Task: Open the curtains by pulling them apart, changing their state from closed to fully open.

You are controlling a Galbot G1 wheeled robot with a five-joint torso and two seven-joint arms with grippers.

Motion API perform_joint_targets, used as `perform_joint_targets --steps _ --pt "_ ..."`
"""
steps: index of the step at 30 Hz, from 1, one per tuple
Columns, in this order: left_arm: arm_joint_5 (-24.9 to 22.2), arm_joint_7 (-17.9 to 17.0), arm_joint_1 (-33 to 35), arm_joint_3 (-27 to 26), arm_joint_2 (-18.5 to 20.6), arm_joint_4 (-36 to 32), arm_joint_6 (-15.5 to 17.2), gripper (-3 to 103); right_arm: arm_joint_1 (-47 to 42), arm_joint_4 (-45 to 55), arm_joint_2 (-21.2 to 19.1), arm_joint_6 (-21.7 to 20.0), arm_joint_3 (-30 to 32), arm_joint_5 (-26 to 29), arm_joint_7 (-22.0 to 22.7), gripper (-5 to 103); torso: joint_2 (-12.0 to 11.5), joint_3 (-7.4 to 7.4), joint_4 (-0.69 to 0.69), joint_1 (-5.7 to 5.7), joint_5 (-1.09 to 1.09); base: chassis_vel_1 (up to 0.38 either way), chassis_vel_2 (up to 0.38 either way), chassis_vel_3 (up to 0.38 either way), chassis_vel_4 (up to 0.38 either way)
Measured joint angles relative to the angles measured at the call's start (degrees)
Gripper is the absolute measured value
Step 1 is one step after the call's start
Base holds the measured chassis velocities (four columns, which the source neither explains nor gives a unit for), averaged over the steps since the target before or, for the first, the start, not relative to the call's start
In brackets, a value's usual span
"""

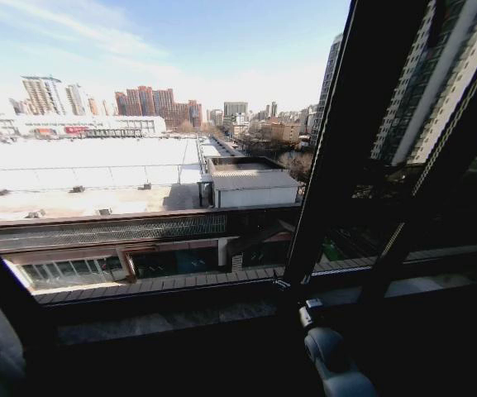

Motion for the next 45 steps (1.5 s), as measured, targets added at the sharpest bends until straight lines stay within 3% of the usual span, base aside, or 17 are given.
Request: perform_joint_targets --steps 4,7,10,12,13,14,20,22,28,37,45 --pt "1.0 0.8 2.1 2.2 -3.1 -5.1 -0.8 81 0.0 0.0 0.0 0.0 0.0 0.0 0.0 100 0.0 0.0 0.01 0.0 0.0 0.0 0.0 0.0 0.0" --pt "-0.6 5.6 3.8 6.2 -4.5 -9.9 -3.7 97 0.0 0.0 0.0 0.0 0.0 0.0 0.0 100 0.0 0.0 0.0 -0.01 0.01 0.0 0.0 0.0 0.0" --pt "-3.3 8.5 4.0 7.5 -4.5 -11.0 -4.2 99 0.0 0.0 0.0 0.0 0.0 0.0 0.0 100 0.0 0.0 -0.02 0.0 0.01 0.0 0.0 0.0 0.0" --pt "-9.8 14.1 4.0 8.6 -4.3 -12.0 -2.9 100 0.0 0.0 0.0 0.0 0.0 0.0 0.0 100 0.0 0.0 -0.01 0.0 0.01 0.0 0.0 0.0 0.0" --pt "-9.8 14.1 4.0 8.6 -4.3 -12.0 -2.9 100 0.0 0.0 0.0 0.0 0.0 0.0 0.0 100 0.0 0.0 -0.01 0.0 0.01 0.0 0.0 0.0 0.0" --pt "-12.8 16.7 4.0 8.6 -4.3 -12.2 -1.2 100 0.0 0.0 0.0 0.0 0.0 0.0 0.0 100 0.0 0.0 0.0 0.0 0.01 0.0 0.0 0.0 0.0" --pt "-16.0 22.3 4.5 8.4 -6.0 -12.6 4.8 100 0.0 0.0 0.0 0.0 0.0 0.0 0.0 100 0.0 0.0 0.01 0.0 0.0 0.0 0.0 0.0 0.0" --pt "-16.7 23.0 4.4 8.6 -7.0 -12.9 6.3 100 0.0 0.0 0.0 0.0 0.0 0.0 0.0 100 0.0 0.0 0.0 0.0 -0.01 0.0 0.0 0.0 0.0" --pt "-16.0 22.5 4.1 9.9 -8.7 -12.9 6.2 100 0.0 0.0 0.0 0.0 0.0 0.0 0.0 100 0.0 0.0 0.0 0.0 -0.01 0.0 0.0 0.0 0.0" --pt "-9.9 17.7 4.7 13.7 -10.7 -14.2 3.2 100 0.0 0.0 0.0 0.0 0.0 0.0 0.0 100 0.0 0.0 -0.01 0.0 -0.01 0.0 0.0 0.0 0.0" --pt "-7.5 18.4 5.6 14.9 -11.1 -14.4 0.9 100 0.0 0.0 0.0 0.0 0.0 0.0 0.0 100 0.0 0.0 0.0 0.0 -0.01 0.0 0.0 0.0 0.0"
